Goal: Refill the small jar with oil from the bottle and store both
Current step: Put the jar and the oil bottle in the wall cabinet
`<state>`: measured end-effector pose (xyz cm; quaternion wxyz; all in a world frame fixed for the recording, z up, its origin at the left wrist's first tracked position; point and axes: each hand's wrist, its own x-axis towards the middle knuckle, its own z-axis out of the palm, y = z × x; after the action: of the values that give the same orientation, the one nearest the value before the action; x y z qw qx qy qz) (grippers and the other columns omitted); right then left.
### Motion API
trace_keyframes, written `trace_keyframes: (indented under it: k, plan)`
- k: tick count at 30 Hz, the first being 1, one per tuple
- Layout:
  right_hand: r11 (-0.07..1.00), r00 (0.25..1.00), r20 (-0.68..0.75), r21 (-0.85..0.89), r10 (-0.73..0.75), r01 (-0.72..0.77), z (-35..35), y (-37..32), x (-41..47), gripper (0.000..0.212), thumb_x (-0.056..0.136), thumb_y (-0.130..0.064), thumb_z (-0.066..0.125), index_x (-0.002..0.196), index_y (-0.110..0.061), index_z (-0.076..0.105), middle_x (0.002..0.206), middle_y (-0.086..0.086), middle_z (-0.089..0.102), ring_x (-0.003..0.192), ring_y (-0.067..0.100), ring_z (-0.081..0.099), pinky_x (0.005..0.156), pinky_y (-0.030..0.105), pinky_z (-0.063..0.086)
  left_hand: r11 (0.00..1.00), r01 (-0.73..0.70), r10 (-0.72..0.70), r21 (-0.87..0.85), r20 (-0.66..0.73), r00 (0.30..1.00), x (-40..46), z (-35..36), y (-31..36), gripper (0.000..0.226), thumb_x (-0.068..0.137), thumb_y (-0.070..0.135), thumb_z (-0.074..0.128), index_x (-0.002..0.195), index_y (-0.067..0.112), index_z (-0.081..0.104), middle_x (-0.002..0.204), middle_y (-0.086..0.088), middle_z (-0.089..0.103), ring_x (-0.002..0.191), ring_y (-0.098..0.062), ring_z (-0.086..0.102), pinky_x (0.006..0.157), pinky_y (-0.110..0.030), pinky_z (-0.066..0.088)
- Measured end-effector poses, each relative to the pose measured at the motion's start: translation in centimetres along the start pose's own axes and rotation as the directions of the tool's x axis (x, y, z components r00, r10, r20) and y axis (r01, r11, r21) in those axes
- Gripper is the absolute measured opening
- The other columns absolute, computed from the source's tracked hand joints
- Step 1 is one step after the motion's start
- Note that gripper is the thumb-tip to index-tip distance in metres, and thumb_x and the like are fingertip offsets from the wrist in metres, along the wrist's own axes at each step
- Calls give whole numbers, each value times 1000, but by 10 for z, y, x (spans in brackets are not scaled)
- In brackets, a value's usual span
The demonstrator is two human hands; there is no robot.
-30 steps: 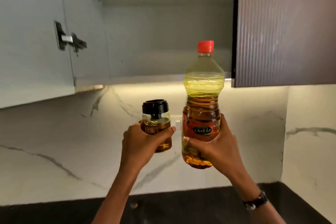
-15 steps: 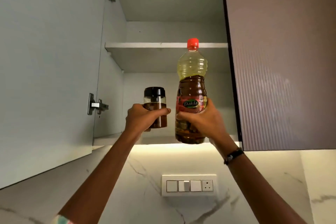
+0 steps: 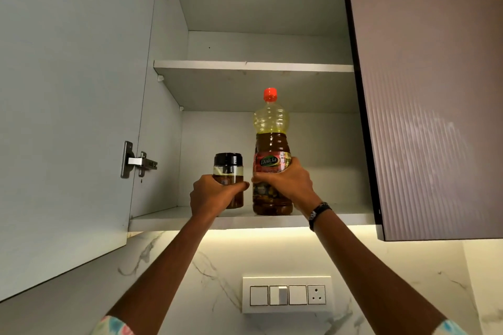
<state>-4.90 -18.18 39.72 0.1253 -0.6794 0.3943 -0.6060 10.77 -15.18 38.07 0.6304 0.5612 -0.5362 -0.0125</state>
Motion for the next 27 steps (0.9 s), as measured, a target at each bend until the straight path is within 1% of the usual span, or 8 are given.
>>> trace_keyframes:
  k: [3, 7, 10, 12, 14, 16, 23, 27]
  plan:
    - [1000, 1000, 23, -5, 18, -18, 5, 8, 11, 83, 64, -42, 83, 129, -17, 38, 115, 1, 56, 102, 18, 57, 89, 36, 51, 1000, 0, 0, -5, 3, 1000, 6, 6, -4, 60, 70, 47, 78, 114, 11, 60, 106, -10, 68, 95, -26, 65, 79, -34, 53]
    - [997, 977, 206, 54, 49, -61, 1, 8, 21, 101, 51, -53, 86, 131, -19, 35, 117, -2, 55, 110, 21, 57, 90, 36, 51, 999, -26, 27, 34, -20, 999, 8, 11, -10, 59, 69, 47, 78, 113, 11, 61, 105, -10, 68, 95, -25, 65, 77, -33, 52]
    - [993, 990, 140, 115, 12, -28, -18, -5, 27, 97, 69, -42, 80, 143, -17, 22, 133, 5, 44, 121, 26, 47, 93, 37, 44, 999, -31, 32, 39, -31, 999, 9, 12, -12, 61, 69, 47, 78, 115, 10, 59, 107, -10, 66, 96, -27, 63, 78, -33, 51]
    - [992, 998, 62, 125, 14, -22, -33, -14, 33, 83, 75, -36, 75, 142, -15, 31, 137, 9, 47, 119, 24, 49, 88, 36, 45, 999, -26, 28, 38, -33, 999, 10, 11, -12, 62, 69, 47, 78, 115, 10, 58, 107, -11, 66, 95, -26, 63, 77, -34, 51]
    - [992, 994, 102, 120, 25, -38, -38, -17, 41, 62, 76, -32, 76, 127, -11, 49, 122, 7, 58, 107, 19, 56, 78, 31, 49, 999, -29, 30, 37, -32, 999, 10, 11, -12, 62, 69, 47, 78, 115, 10, 58, 107, -11, 66, 93, -25, 62, 76, -33, 50]
    - [993, 988, 148, 102, 52, -68, -38, -17, 48, 53, 74, -30, 78, 118, -8, 57, 112, 6, 62, 98, 17, 58, 75, 32, 49, 999, -26, 27, 35, -33, 999, 10, 11, -11, 61, 70, 47, 77, 115, 10, 58, 106, -10, 66, 89, -23, 60, 74, -31, 49]
    - [990, 974, 180, 20, 134, -140, -16, -10, 78, 55, 72, -27, 79, 115, 1, 58, 116, 12, 62, 103, 23, 58, 76, 39, 49, 997, -44, 47, 66, -55, 997, 7, 11, -14, 59, 72, 47, 76, 115, 10, 58, 106, -9, 66, 81, -16, 52, 70, -27, 45]
    - [986, 976, 142, -37, 164, -161, 5, 3, 102, 65, 66, -30, 84, 116, -1, 55, 117, 14, 62, 106, 29, 60, 72, 41, 52, 995, -53, 59, 81, -67, 996, 7, 11, -14, 59, 74, 48, 74, 117, 11, 57, 109, -9, 65, 82, -15, 51, 71, -27, 44]
